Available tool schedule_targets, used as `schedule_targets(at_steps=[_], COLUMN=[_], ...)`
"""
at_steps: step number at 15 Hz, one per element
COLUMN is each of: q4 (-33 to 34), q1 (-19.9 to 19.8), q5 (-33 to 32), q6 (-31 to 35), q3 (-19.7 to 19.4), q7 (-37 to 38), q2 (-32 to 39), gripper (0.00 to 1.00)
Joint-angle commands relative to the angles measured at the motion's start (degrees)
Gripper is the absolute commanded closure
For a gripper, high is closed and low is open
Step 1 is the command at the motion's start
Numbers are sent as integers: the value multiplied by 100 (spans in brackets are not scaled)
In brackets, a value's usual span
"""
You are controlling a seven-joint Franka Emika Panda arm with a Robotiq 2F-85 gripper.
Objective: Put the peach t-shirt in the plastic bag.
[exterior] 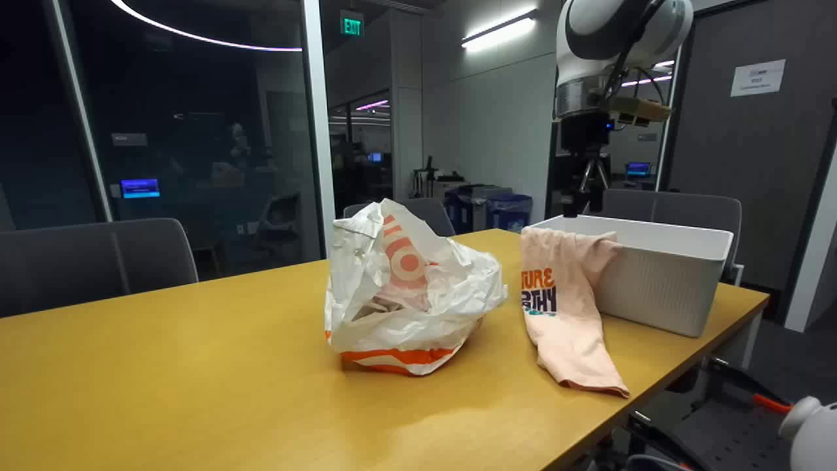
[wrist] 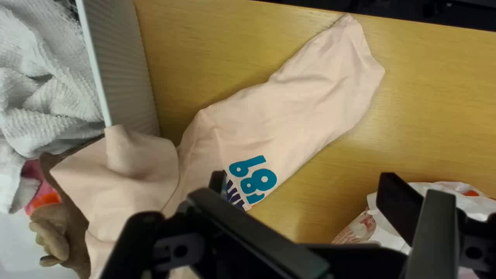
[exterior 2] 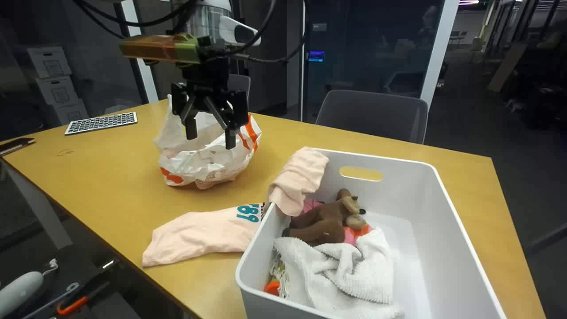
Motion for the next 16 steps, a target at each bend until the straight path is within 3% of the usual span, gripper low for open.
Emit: schedule_targets(at_steps=[1,14,16], q4=[23,60,-262], q1=[-12,-12,49], q5=[4,4,-64], q6=[-7,-7,210], q3=[13,13,70], q7=[-1,-1,-98], q2=[0,0,-292], gripper=[0,0,0])
